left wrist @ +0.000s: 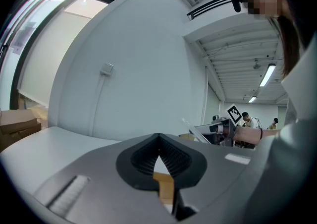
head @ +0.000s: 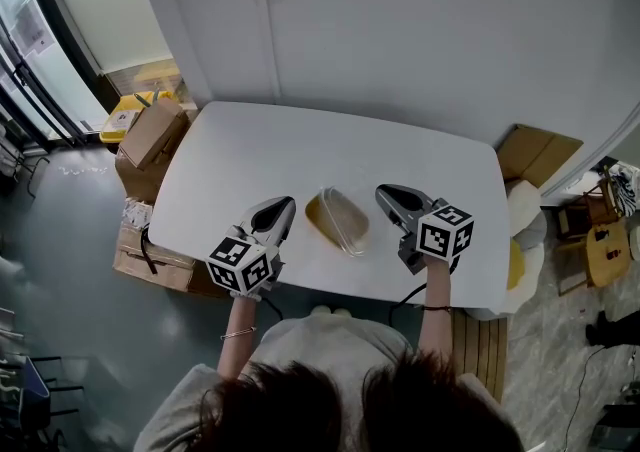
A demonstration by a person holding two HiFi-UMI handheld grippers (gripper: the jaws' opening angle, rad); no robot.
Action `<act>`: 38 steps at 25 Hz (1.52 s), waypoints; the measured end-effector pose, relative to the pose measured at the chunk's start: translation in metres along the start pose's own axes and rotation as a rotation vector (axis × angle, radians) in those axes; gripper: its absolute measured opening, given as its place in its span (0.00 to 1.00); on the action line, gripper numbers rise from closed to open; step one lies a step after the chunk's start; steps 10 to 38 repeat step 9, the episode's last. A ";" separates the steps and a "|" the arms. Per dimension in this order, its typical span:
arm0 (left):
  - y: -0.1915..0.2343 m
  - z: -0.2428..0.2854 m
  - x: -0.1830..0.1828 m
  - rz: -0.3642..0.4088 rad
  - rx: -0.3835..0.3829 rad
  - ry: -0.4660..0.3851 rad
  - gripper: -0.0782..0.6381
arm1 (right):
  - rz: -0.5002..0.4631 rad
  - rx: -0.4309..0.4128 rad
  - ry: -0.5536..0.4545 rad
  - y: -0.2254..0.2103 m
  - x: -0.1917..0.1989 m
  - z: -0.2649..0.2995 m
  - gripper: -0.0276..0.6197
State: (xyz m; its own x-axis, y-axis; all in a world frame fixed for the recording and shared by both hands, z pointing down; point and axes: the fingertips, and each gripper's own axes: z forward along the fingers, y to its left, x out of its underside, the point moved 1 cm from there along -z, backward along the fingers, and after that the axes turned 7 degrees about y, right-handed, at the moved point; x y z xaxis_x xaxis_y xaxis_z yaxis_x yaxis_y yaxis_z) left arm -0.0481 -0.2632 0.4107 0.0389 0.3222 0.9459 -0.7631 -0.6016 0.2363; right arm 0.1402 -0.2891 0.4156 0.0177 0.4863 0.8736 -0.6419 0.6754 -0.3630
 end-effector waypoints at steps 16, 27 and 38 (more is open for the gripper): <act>-0.001 0.002 -0.001 -0.015 0.007 -0.016 0.10 | 0.007 0.003 -0.004 -0.004 0.002 -0.003 0.09; -0.001 0.002 -0.001 -0.015 0.007 -0.016 0.10 | 0.007 0.003 -0.004 -0.004 0.002 -0.003 0.09; -0.001 0.002 -0.001 -0.015 0.007 -0.016 0.10 | 0.007 0.003 -0.004 -0.004 0.002 -0.003 0.09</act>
